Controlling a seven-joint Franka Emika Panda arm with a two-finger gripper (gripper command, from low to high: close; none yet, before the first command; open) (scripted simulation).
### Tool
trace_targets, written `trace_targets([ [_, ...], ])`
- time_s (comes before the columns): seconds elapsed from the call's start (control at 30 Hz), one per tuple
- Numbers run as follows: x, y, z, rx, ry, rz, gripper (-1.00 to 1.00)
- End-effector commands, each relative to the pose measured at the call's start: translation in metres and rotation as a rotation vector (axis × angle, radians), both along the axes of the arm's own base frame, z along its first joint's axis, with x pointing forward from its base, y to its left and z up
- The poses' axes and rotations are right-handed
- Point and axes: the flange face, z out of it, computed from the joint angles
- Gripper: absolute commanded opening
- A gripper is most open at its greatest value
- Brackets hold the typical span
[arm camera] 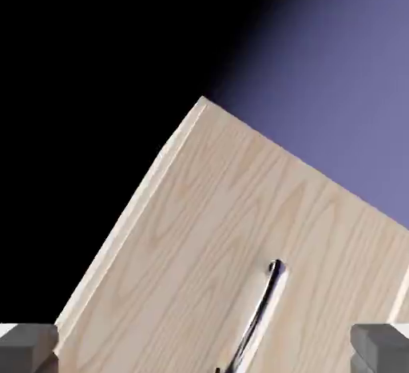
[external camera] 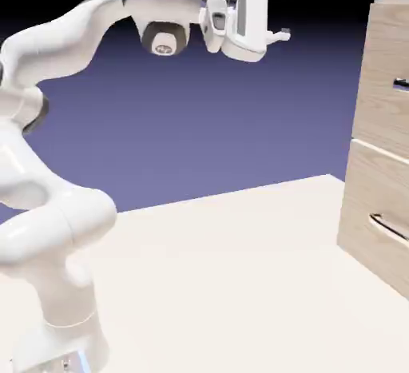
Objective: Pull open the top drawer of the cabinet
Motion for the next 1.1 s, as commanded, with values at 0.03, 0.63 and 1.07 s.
trace_targets([
  [0.03, 0.012, 0.01, 0.002, 0.025, -0.036, 0.008, 0.0],
  [0.63, 0.208, 0.02, -0.089, 0.284, -0.158, 0.171, 0.0],
  [1.07, 0.321, -0.056, -0.192, 0.486, -0.15, 0.23, 0.0],
])
